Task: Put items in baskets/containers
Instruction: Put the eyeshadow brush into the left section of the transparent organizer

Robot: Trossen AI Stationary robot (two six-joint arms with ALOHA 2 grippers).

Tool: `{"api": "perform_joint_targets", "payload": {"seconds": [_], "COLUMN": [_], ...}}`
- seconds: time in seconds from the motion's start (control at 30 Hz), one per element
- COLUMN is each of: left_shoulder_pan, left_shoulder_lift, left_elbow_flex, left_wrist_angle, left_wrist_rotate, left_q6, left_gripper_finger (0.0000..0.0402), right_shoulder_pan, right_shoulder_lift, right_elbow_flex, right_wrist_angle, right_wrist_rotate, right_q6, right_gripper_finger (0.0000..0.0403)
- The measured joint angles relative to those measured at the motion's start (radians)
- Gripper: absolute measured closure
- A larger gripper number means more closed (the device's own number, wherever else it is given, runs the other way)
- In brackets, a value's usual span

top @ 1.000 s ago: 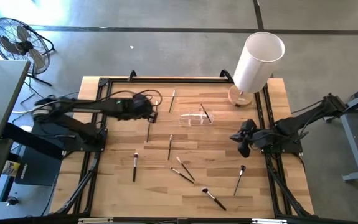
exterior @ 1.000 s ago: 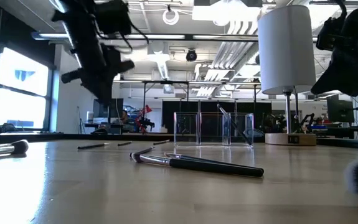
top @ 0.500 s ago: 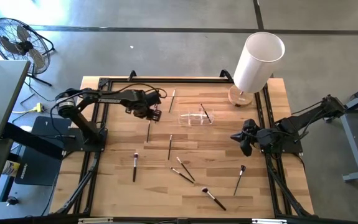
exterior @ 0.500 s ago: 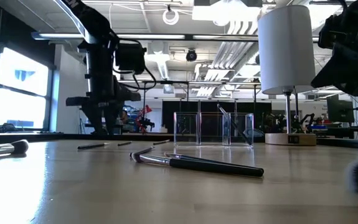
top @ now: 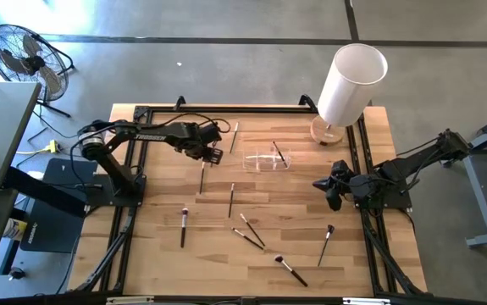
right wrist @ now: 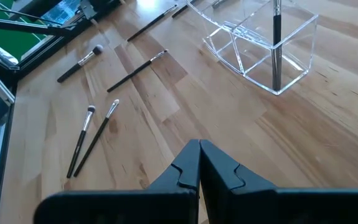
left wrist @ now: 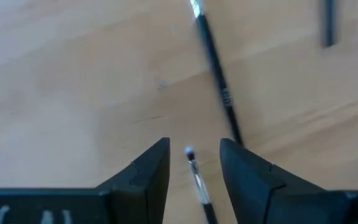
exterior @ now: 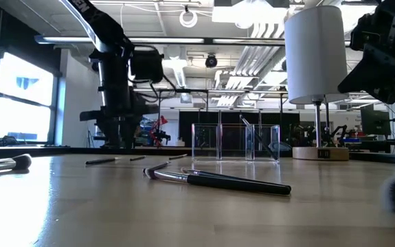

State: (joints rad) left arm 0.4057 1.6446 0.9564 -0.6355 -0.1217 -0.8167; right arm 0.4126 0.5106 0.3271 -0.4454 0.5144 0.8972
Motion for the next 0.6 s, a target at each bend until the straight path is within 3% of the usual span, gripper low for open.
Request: {"api": "perform_joint_targets", "payload": {"seconds": [0.47,0.6], "left_shoulder_pan": [0.000,0.000], "left_shoulder_lift": [0.091,0.092], "left_elbow_flex": [0.004,0.002], "left_wrist_angle": [0.000,-0.003], "left_wrist_rotate": [0.023,0.041], "left_q6": [-0.005,-0.057], "left_gripper_finger": [0.0265,0.0302], "right_shoulder_pan": [0.000,0.000], "right_shoulder_lift": [0.000,0.000], "right_elbow_flex": [0.000,0.000], "right_wrist_angle": [0.000,-0.005], "right_wrist_rotate": [0.000,0.001], "right_q6": [-0.007,-0.008], "right_gripper_finger": [0.0401,0.0401]}}
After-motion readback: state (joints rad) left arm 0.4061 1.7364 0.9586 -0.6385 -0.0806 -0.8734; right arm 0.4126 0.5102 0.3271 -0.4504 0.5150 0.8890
